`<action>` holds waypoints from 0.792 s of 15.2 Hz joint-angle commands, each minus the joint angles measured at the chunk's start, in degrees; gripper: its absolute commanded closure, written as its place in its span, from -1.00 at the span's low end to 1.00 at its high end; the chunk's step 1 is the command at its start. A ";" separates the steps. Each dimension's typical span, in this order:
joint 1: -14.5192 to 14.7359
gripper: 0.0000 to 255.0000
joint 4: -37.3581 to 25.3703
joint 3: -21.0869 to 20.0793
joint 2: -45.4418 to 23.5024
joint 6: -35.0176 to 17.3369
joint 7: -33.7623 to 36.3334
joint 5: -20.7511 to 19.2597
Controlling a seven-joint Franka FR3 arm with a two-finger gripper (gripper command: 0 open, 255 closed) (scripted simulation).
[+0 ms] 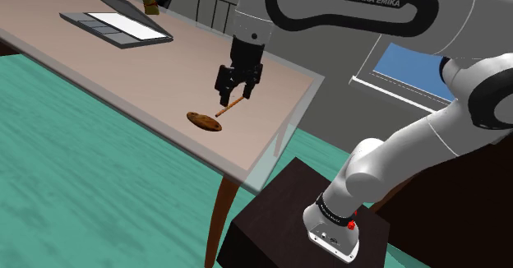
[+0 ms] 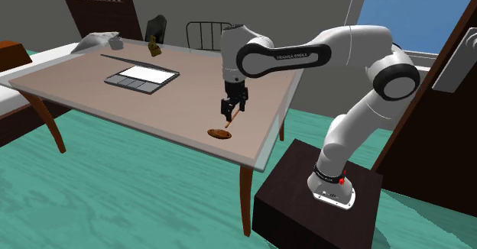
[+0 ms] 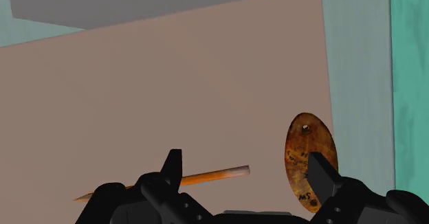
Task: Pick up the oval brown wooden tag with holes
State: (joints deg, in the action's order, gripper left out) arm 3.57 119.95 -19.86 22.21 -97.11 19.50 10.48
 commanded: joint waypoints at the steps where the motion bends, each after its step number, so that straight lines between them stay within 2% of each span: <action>1: 0.32 -1.00 -2.26 -2.19 -3.46 -1.38 2.74 -0.41; 6: 1.08 -1.00 -9.15 -6.62 -12.32 -3.27 8.95 -3.06; 12: 1.24 -1.00 -4.77 -6.85 -12.57 -7.88 8.77 -2.99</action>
State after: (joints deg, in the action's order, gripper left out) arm 4.73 114.51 -26.58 9.67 -104.24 28.16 7.46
